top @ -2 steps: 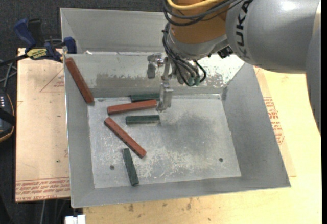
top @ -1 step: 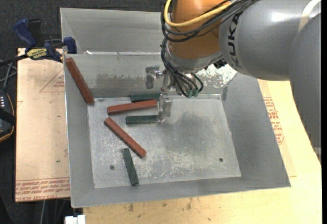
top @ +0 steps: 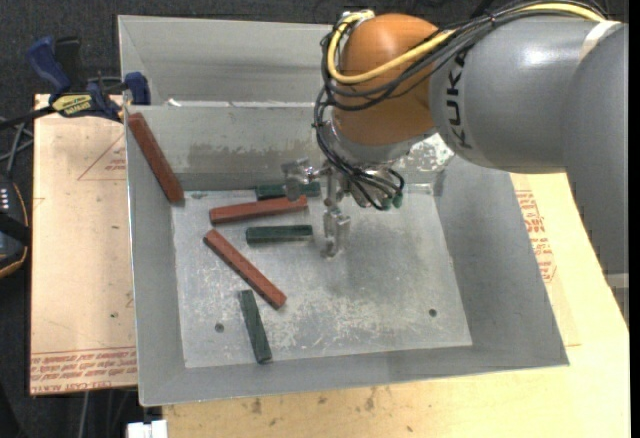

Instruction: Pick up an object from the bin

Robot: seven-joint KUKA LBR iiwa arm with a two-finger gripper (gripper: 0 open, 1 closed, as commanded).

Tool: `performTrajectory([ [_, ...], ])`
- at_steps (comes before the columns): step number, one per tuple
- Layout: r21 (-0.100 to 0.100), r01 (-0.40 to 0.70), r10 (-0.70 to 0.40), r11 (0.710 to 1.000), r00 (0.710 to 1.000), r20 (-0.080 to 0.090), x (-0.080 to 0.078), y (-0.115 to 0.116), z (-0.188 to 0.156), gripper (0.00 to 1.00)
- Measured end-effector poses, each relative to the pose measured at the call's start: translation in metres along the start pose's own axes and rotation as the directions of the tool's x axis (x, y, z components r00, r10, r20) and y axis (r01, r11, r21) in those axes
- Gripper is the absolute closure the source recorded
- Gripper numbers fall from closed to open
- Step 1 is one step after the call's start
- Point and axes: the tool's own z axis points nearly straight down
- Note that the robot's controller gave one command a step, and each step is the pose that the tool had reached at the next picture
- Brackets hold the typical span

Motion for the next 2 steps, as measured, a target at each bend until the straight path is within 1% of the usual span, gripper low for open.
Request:
performTrajectory([
  [1, 0.0, 0.108, -0.108, 0.994, 0.994, 0.001, 0.0, -0.002, 0.045, 0.0],
  [2, -0.001, 0.113, -0.113, 0.994, 0.994, -0.001, -0.006, 0.007, 0.065, 0.0],
])
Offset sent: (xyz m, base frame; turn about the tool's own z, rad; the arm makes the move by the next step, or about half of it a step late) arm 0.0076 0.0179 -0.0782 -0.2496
